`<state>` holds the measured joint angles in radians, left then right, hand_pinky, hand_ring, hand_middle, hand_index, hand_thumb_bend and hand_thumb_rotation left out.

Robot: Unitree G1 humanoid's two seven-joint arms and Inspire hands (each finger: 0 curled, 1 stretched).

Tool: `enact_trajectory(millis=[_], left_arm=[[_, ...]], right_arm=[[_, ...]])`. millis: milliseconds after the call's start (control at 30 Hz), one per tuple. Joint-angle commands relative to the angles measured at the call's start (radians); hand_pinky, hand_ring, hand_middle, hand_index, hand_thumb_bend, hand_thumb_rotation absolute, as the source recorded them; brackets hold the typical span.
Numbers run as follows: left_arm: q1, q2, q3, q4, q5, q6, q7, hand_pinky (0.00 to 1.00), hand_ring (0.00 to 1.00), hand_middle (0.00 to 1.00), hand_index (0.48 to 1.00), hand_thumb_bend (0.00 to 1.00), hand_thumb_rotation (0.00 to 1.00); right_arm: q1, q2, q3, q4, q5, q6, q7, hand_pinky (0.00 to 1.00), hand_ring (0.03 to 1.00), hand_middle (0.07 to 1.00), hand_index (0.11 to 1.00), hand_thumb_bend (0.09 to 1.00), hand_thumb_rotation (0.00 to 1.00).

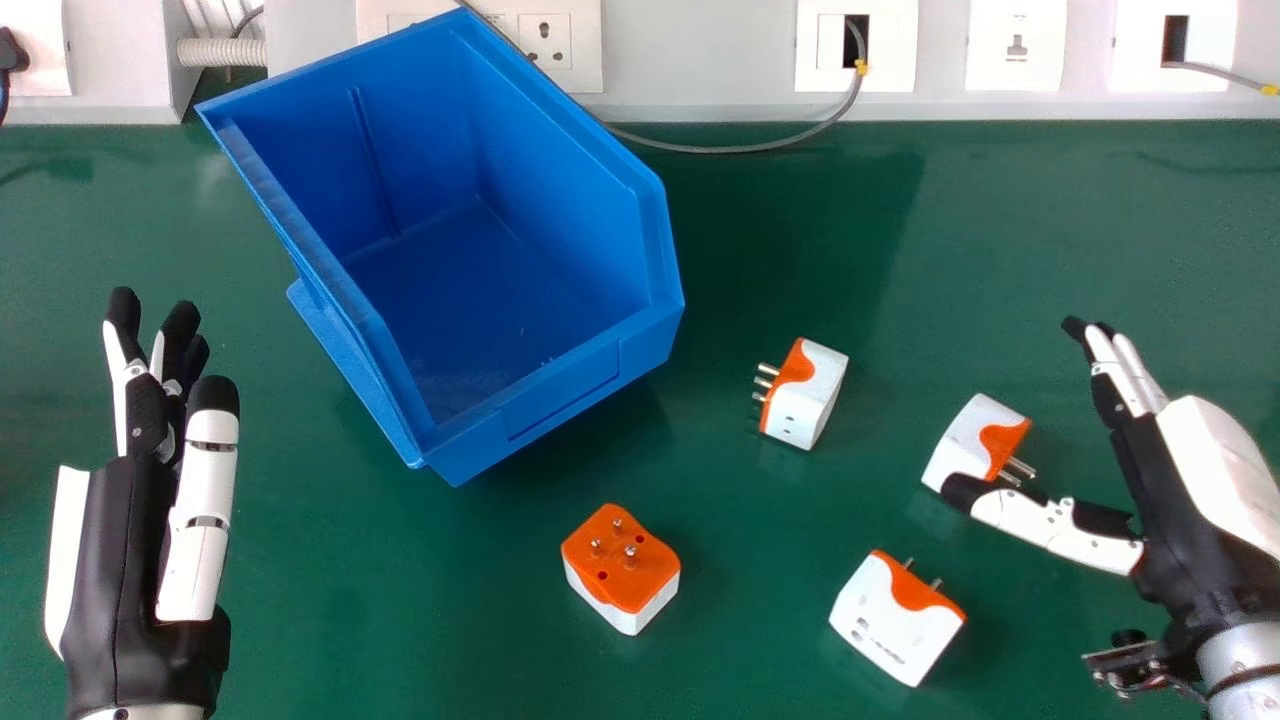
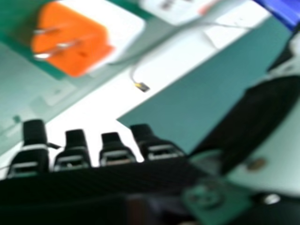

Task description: Pick all objects and put in blue box

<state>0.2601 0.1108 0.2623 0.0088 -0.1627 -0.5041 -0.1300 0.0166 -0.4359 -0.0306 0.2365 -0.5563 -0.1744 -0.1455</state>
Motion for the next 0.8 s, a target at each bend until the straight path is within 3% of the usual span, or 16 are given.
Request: enact_trajectory(millis=[0, 100, 333, 533, 667, 767], left_arm=[[0.002, 0.011, 0.008, -0.027, -0.001, -0.006, 0.000, 1.00, 1.00, 1.00, 0.990, 0.26, 0.83], [0.003, 0.011, 0.010, -0.030, -0.002, 0.002, 0.001, 1.00, 1.00, 1.00, 0.992, 0.25, 0.84], [0.000, 0.015, 0.014, -0.025, -0.010, -0.004, -0.006, 1.00, 1.00, 1.00, 0.995, 0.26, 0.84], [0.003, 0.018, 0.012, -0.043, -0.014, 0.019, -0.005, 1.00, 1.00, 1.00, 0.998, 0.28, 0.84], [0.001, 0.020, 0.014, -0.044, -0.007, 0.020, -0.002, 1.00, 1.00, 1.00, 0.999, 0.27, 0.86], [0.001, 0.019, 0.013, -0.048, -0.015, 0.024, -0.005, 1.00, 1.00, 1.00, 0.998, 0.29, 0.86]], right_arm=[[-0.036, -0.028, 0.013, -0.004, -0.020, 0.026, 0.001, 0.83, 0.945, 0.964, 0.941, 0.760, 0.72], [-0.061, -0.037, 0.040, 0.011, -0.056, 0.079, 0.007, 0.83, 0.938, 0.961, 0.934, 0.764, 0.72], [-0.138, -0.044, 0.117, 0.104, -0.142, 0.166, -0.029, 0.82, 0.907, 0.934, 0.909, 0.754, 0.68], [-0.209, -0.057, 0.183, 0.178, -0.190, 0.244, -0.006, 0.84, 0.912, 0.942, 0.917, 0.735, 0.67], [-0.255, -0.073, 0.236, 0.223, -0.228, 0.288, 0.010, 0.82, 0.905, 0.940, 0.914, 0.716, 0.68], [-0.292, -0.075, 0.265, 0.263, -0.234, 0.311, 0.017, 0.81, 0.901, 0.937, 0.906, 0.716, 0.67]])
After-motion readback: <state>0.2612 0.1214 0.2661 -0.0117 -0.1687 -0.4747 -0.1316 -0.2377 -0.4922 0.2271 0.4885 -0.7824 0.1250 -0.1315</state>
